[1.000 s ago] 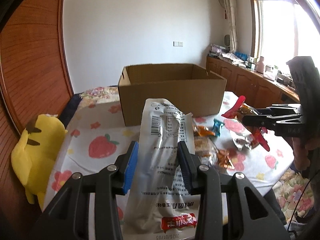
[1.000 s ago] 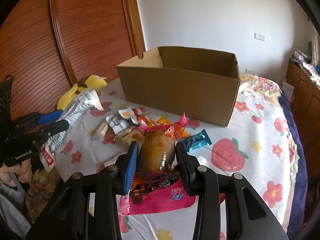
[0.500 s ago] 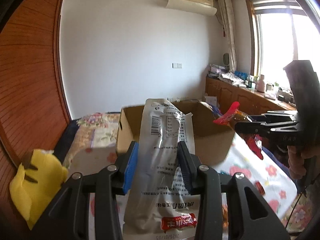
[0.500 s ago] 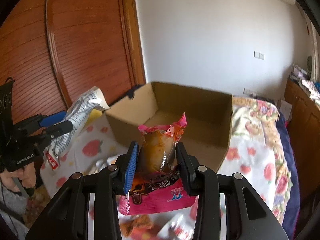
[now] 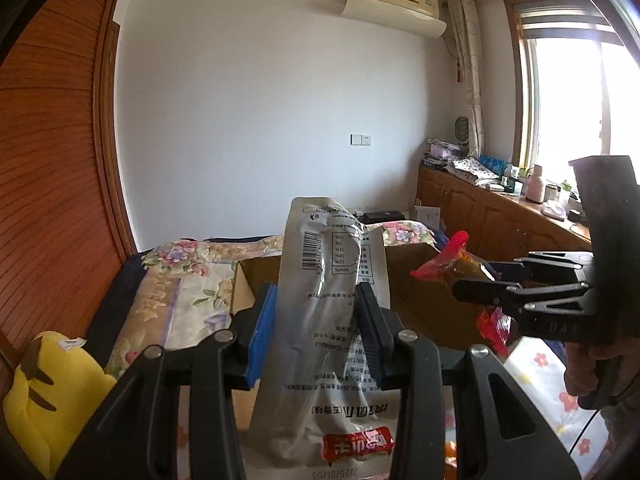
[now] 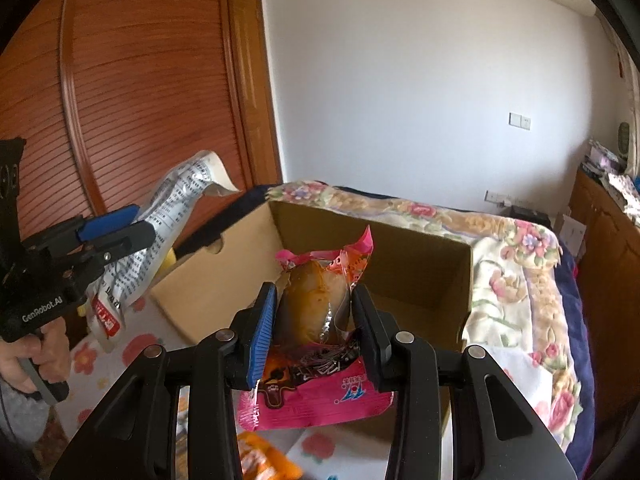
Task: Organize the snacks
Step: 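Lift both held packets and carry them over the cardboard box, then open the left gripper dropping the white packet while the right gripper releases the pink packet into the box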
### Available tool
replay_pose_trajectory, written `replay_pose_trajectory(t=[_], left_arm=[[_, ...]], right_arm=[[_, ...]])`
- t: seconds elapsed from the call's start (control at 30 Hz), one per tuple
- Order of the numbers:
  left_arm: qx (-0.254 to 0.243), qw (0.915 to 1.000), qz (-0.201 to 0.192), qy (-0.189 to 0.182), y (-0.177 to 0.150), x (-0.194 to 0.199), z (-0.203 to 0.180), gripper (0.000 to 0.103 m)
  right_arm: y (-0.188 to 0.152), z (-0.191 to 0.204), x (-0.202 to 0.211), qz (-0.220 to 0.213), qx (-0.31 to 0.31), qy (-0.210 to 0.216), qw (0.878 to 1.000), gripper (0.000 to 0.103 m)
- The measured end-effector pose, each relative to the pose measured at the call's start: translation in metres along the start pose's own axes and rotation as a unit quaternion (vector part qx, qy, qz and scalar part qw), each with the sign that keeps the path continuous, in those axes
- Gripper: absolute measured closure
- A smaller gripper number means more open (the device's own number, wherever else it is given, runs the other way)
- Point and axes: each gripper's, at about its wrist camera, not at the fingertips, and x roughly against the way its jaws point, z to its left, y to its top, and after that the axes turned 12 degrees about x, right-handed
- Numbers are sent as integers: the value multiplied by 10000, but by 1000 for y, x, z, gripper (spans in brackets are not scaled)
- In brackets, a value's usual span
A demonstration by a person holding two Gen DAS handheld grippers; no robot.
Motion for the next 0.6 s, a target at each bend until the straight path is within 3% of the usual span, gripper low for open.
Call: replay_pose_trajectory(t=[0.37,0.6], left_arm=[[-104,9995,299,52,-11,-47,-7,65],[-151,9985,506,165,-20,-64,-13,62]], right_arm=[[-16,-21,-42,381,-41,-139,9992,64],[-24,-23,-52,560,-101,-149,9983,58]])
